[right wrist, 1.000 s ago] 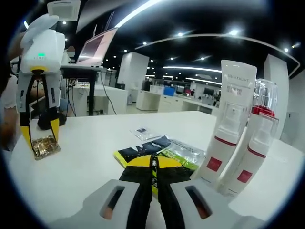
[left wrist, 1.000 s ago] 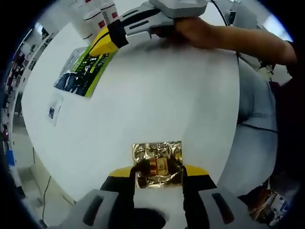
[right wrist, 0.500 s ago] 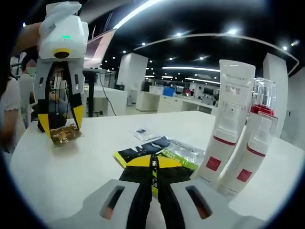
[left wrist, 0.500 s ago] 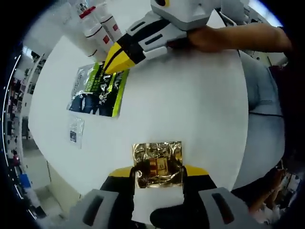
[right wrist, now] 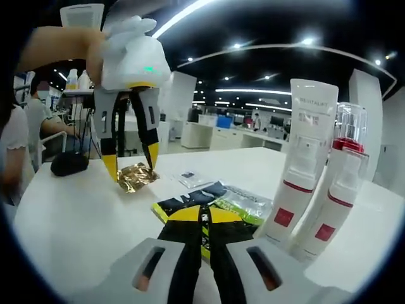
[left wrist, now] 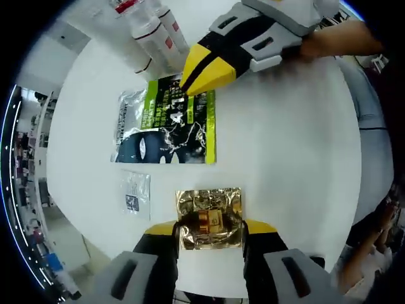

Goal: Arrange the skincare products in the storage area until every visible bottle or jar stands upright without overlapping.

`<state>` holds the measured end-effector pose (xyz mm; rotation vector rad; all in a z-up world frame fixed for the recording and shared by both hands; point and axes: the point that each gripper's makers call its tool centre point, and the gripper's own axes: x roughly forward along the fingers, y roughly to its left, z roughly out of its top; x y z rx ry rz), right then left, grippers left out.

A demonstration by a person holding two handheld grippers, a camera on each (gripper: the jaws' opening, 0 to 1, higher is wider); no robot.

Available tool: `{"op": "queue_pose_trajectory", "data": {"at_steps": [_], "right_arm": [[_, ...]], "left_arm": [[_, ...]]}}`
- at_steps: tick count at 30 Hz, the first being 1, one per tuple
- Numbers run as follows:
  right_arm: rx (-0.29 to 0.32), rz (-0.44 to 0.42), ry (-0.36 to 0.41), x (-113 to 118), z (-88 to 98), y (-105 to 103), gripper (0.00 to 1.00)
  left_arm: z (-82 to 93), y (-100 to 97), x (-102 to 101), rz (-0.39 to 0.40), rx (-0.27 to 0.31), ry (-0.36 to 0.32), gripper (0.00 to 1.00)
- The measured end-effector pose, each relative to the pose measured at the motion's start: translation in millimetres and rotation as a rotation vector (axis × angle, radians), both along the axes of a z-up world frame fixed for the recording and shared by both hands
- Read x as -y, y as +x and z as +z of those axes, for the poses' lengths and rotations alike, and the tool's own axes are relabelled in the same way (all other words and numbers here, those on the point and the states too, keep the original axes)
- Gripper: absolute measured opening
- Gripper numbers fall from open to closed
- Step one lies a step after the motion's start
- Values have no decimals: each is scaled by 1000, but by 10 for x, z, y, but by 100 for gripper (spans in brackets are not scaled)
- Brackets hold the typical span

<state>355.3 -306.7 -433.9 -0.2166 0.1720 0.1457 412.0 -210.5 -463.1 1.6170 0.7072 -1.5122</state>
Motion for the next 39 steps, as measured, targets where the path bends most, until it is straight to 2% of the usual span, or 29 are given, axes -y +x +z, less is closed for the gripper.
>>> {"op": "queue_pose_trajectory", "data": {"at_steps": [2,6,11,17,29,32,33,39], "right_arm": [[4,-2,8,9,7,-5,1],[4,-2,9,27,-4,5,1],[7,3,11,54,-14,50,2],[10,-1,16,105,-14,103,2],[20,6,24,119,-1,126,2],[23,9,24,99,9,97,2],[23,9,24,98,10,94,2],[24,11,26,113,3,127,2]], "left_arm": [[-20,18,62,-9,0,-4,40],[-54,79,98,-55,37,32,40],[-47,103,209,-38,22,19,40],[-97,94,268,-37,10,37,40],[-117,113,283,-48,-5,67,40],[-158,106,241,-39,-10,101,40],[-143,116,276,-42,-7,83,40],[-147,139,280,-33,-13,86,42]]}}
